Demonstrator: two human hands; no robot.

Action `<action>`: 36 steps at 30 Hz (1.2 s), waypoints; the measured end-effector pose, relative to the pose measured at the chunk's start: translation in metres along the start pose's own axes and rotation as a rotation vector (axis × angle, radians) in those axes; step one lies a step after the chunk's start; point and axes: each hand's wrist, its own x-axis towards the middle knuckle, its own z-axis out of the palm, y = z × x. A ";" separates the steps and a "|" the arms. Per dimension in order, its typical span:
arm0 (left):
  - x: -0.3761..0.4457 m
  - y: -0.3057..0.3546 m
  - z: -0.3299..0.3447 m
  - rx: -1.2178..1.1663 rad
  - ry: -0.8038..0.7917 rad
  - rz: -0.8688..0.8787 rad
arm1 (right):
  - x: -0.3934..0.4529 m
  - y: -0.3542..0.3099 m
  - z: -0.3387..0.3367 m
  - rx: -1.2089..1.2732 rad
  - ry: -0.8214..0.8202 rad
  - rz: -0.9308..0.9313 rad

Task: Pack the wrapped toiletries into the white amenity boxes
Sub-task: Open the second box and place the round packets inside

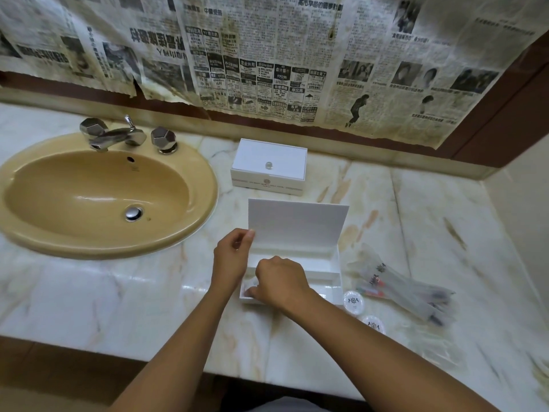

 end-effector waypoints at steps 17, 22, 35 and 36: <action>0.000 -0.001 0.000 0.013 0.009 -0.005 | 0.003 -0.002 0.009 0.050 -0.066 0.009; 0.001 -0.001 0.000 0.021 0.008 0.004 | -0.002 0.000 0.008 0.057 -0.039 0.004; -0.001 0.000 0.000 0.011 -0.003 -0.010 | -0.040 0.075 -0.036 0.226 0.302 0.150; -0.002 0.000 0.000 0.011 -0.001 -0.011 | -0.044 0.083 -0.037 0.238 0.303 0.182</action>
